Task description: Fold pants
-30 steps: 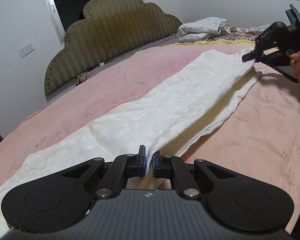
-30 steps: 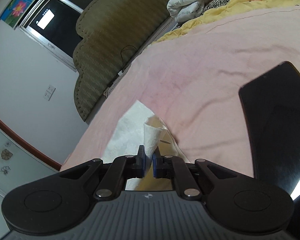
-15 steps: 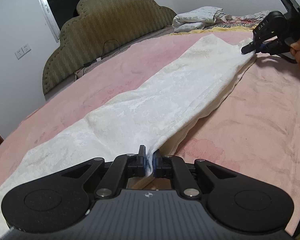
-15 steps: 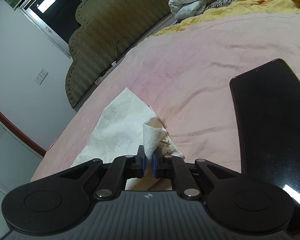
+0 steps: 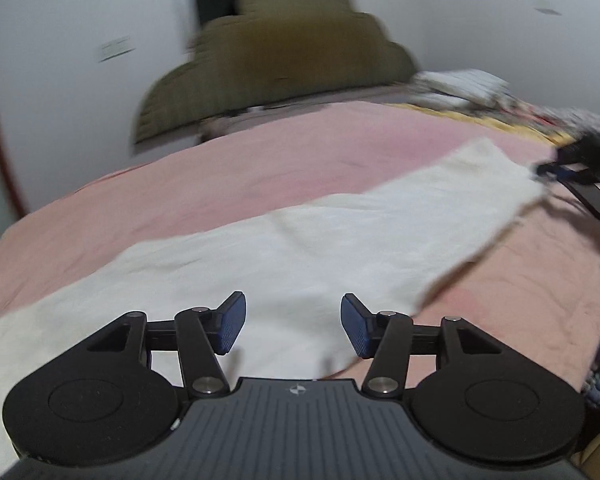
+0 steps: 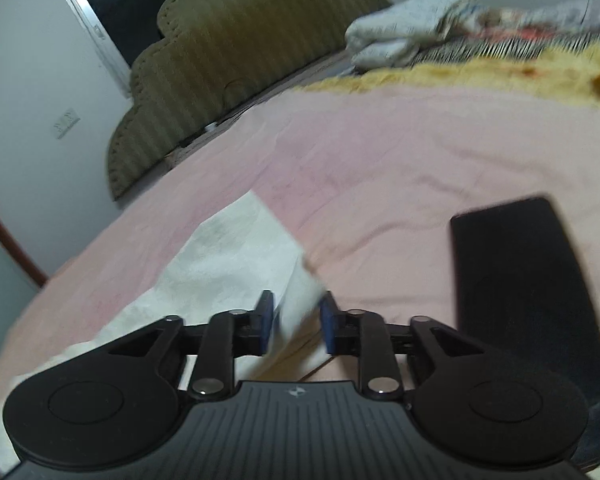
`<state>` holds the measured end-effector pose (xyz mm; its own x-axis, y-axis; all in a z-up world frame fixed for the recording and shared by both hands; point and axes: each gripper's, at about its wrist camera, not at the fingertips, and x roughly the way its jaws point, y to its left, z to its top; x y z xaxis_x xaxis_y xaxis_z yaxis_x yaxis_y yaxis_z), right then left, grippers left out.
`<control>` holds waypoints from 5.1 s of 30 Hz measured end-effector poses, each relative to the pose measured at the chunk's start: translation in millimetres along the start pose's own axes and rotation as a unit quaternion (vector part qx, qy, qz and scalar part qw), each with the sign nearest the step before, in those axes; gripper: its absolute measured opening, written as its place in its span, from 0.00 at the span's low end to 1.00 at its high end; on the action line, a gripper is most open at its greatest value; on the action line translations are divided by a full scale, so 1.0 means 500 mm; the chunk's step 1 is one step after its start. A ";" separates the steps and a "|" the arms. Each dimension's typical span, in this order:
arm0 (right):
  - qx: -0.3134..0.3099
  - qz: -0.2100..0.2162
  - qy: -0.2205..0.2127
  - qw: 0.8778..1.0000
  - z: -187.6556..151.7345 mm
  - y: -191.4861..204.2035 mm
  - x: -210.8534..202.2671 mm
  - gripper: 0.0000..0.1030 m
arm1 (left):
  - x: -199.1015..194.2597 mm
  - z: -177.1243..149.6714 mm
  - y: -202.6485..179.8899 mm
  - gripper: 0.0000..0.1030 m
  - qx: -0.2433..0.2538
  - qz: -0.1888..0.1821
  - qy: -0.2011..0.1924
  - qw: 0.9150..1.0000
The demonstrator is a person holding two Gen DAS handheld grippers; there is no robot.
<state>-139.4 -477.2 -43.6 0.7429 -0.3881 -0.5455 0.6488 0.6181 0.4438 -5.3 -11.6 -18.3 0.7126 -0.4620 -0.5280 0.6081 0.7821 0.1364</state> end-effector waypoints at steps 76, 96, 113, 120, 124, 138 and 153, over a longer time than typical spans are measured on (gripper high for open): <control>-0.346 0.142 0.095 0.922 -0.060 0.318 0.070 0.29 | -0.058 0.007 0.227 0.50 -0.199 0.149 0.018 0.968; -0.160 0.132 0.130 0.970 0.075 0.087 0.113 0.62 | 0.140 0.054 -0.029 0.61 -0.064 0.068 0.048 0.994; -0.125 0.191 0.088 0.970 0.017 0.025 -0.019 0.79 | 0.161 0.007 -0.067 0.88 -0.040 0.125 0.039 0.991; -0.179 0.250 0.135 0.942 -0.051 0.089 0.032 0.79 | 0.166 0.076 -0.138 0.88 -0.017 0.077 0.012 0.997; -0.224 0.234 0.151 0.934 -0.037 0.085 0.003 0.79 | 0.185 0.093 -0.188 0.89 0.003 0.065 -0.012 0.998; 0.050 0.256 0.151 0.954 0.016 -0.126 0.023 0.79 | 0.243 0.056 -0.174 1.00 -0.031 0.067 0.042 0.996; 0.103 0.137 0.036 0.985 0.035 -0.126 0.128 0.24 | 0.248 0.055 -0.169 1.00 -0.043 0.062 0.052 0.996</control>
<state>-129.8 -553.0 -93.9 0.8862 -0.1720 -0.4302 0.4502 0.5384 0.7123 41.0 -146.5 -72.4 0.7373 -0.3182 -0.5960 0.4831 0.8649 0.1359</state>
